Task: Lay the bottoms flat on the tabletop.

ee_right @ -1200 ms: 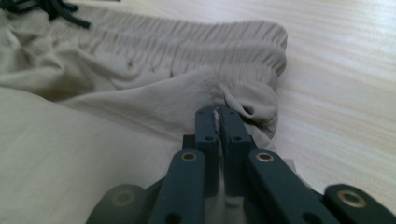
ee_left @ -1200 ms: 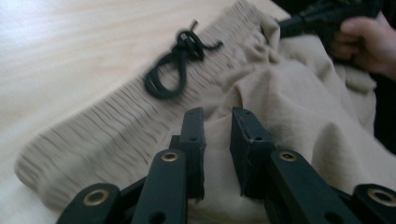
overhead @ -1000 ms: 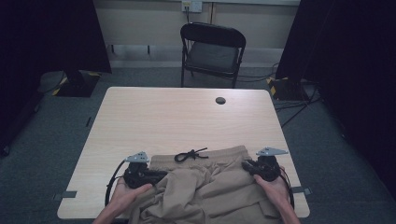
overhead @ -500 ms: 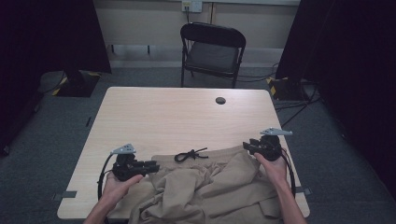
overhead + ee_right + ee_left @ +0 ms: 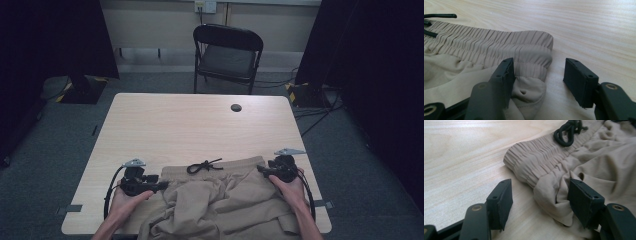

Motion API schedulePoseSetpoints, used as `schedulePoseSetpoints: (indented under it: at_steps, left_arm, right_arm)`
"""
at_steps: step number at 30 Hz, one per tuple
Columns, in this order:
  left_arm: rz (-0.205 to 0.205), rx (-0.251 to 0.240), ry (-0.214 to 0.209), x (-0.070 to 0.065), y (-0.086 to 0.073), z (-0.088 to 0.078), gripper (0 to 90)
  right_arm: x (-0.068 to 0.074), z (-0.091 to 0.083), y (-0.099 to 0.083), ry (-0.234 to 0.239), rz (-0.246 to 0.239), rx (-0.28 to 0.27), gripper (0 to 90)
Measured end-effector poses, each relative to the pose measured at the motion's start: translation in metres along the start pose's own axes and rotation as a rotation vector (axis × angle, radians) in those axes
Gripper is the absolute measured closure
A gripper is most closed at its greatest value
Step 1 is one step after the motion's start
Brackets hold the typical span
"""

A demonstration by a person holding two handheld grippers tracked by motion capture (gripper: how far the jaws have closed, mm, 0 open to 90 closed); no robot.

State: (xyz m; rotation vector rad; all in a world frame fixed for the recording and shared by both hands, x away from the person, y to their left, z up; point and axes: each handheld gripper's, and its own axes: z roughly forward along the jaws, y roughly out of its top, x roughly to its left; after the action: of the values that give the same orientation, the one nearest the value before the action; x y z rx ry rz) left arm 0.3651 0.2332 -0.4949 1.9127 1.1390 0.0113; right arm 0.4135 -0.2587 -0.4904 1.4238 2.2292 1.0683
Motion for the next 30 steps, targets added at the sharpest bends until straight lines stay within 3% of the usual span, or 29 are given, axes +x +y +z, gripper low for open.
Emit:
schedulePoseSetpoints:
  at_steps: [2,4,7,10,13,15,17,23,27,30]
  left_arm:
    - [0.007,-0.007,-0.004,-0.002,0.001,0.003,36.7]
    - [0.024,-0.006,0.011,-0.006,0.003,0.008,36.6]
    - [-0.007,-0.016,-0.005,-0.003,0.006,0.010,35.7]
    - [-0.004,-0.015,-0.012,0.001,0.007,0.010,38.2]
    - [-0.029,-0.027,-0.017,0.003,0.007,0.011,40.6]
    - [-0.029,-0.038,0.002,0.003,0.006,0.012,44.4]
    - [-0.004,-0.037,0.017,0.002,0.006,0.013,53.4]
    - [0.020,-0.026,0.014,0.000,0.005,0.015,68.8]
    - [0.017,-0.045,-0.011,0.002,0.007,0.010,78.8]
    - [0.025,-0.078,-0.009,0.001,0.012,0.005,81.4]
  right_arm:
    - [0.001,-0.001,-0.002,0.001,-0.004,-0.013,45.2]
    - [0.004,-0.001,-0.003,0.010,-0.017,-0.013,54.4]
    - [0.007,-0.001,-0.003,-0.002,-0.023,-0.010,56.8]
    - [0.005,-0.001,-0.004,0.004,-0.006,-0.018,58.3]
    - [0.006,-0.001,-0.004,-0.001,-0.016,-0.018,59.4]
    - [0.006,-0.001,-0.004,0.001,-0.016,-0.018,61.3]
    - [0.007,0.000,-0.004,0.011,-0.017,-0.019,68.7]
    - [0.009,0.000,-0.003,0.034,-0.014,-0.035,81.9]
    - [0.008,-0.007,0.001,0.055,-0.003,-0.074,84.5]
    - [0.010,-0.013,0.005,0.069,0.008,-0.104,84.9]
